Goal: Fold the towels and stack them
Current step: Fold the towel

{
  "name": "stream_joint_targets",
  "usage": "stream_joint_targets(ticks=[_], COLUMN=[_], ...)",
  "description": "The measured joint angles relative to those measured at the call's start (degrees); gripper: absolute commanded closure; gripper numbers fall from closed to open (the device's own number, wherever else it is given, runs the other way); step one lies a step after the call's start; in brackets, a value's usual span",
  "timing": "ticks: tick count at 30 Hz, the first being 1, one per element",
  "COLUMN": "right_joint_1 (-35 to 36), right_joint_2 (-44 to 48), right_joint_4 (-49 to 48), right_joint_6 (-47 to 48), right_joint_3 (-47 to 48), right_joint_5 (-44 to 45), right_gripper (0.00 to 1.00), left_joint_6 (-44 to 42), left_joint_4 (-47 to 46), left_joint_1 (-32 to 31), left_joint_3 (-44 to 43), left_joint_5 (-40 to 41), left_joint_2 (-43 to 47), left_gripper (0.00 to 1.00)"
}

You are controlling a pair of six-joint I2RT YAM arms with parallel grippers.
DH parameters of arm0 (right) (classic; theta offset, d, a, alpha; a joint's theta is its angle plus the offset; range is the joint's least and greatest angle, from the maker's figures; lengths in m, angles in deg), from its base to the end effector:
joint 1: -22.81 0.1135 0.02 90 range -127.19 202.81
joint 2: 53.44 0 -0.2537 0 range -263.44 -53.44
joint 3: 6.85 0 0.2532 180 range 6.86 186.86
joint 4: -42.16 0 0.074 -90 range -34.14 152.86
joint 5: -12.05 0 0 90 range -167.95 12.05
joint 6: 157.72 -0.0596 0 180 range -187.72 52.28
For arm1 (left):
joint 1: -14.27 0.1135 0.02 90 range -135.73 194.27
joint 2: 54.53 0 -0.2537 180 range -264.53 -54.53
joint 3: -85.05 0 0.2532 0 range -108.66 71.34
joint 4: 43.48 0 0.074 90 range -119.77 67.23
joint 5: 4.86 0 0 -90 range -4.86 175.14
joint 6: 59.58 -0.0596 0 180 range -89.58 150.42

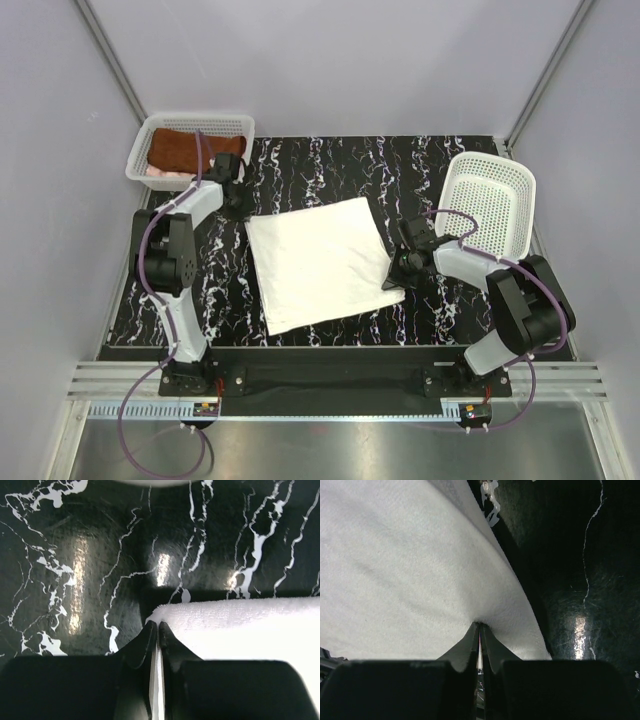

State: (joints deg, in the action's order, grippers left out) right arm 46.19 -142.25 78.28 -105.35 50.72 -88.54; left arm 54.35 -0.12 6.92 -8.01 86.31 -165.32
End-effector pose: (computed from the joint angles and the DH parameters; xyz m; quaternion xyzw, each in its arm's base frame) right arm 0.2547 0.1221 0.1135 0.1031 0.9711 0.1772 0.1225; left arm 0.4125 -0.0520 0.1566 -0.1421 0.9578 -0.0578 0.2430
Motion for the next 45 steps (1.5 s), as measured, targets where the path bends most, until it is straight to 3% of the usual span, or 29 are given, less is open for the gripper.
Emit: stream_joint_targets(ticks=[3,5,10,11,14,18,19,20,23,29,31,32,34,37,40,45], right_joint_1=[0.0,0.0,0.26,0.26,0.26,-0.24,-0.59,-0.98,-2.6,-5.77,-6.51,-6.75,-7.21,-7.54,-7.52,-7.65], right_joint_2=[0.09,0.15,0.35,0.35,-0.28,-5.29,-7.15,-9.79,-19.12,-38.32,-42.69,-44.17,-47.04,-49.09,-49.66,-49.64], right_joint_4=[-0.13,-0.22,1.38,2.89,7.63,8.94,9.18,9.2,11.43,19.32,21.14,21.68,22.95,24.17,25.27,25.18], right_joint_6=[-0.2,-0.22,0.35,1.07,4.61,13.66,16.09,18.97,26.34,33.62,34.6,34.88,35.34,36.5,38.05,40.68], right_joint_3=[-0.07,-0.11,1.16,2.29,9.18,24.46,28.22,32.3,44.24,64.67,67.76,68.54,70.16,71.34,73.24,76.22], right_joint_5=[0.0,-0.04,0.09,0.22,0.55,-0.94,-1.84,-3.08,-6.8,-13.99,-14.91,-15.23,-15.89,-16.06,-16.04,-16.09], right_gripper=[0.91,0.85,0.72,0.65,0.57,0.55,0.6,0.71,0.78,0.79,0.79,0.79,0.77,0.76,0.74,0.59], left_joint_6=[-0.85,-1.51,-2.56,-2.73,-3.41,-5.38,-6.6,-7.63,-10.78,-14.49,-14.88,-14.97,-15.45,-16.37,-17.07,-19.12], left_joint_4=[0.68,1.42,5.84,6.51,8.13,7.85,7.52,7.02,6.29,3.15,2.58,2.29,1.95,2.16,2.47,4.81], left_joint_1=[0.61,0.83,0.87,0.9,0.92,0.98,1.01,1.03,1.03,1.03,1.05,1.05,1.07,1.07,1.07,1.07], left_joint_3=[-0.94,-1.07,-2.99,-3.48,-3.54,-3.65,-3.89,-4.0,-3.98,-3.58,-3.56,-3.56,-3.56,-3.54,-3.61,-5.9], left_joint_5=[-0.98,-1.55,-2.69,-2.64,-2.6,-4.98,-6.43,-7.58,-10.16,-13.42,-13.42,-13.4,-13.4,-12.79,-11.93,-9.22], left_joint_2=[-1.73,-2.47,-2.84,-2.64,-0.83,2.16,2.43,2.43,2.4,2.23,1.42,0.76,-1.16,-4.39,-5.73,-5.73], left_gripper=[0.71,0.59,0.5,0.49,0.43,0.43,0.44,0.46,0.47,0.48,0.52,0.66,0.7,0.67,0.57,0.5])
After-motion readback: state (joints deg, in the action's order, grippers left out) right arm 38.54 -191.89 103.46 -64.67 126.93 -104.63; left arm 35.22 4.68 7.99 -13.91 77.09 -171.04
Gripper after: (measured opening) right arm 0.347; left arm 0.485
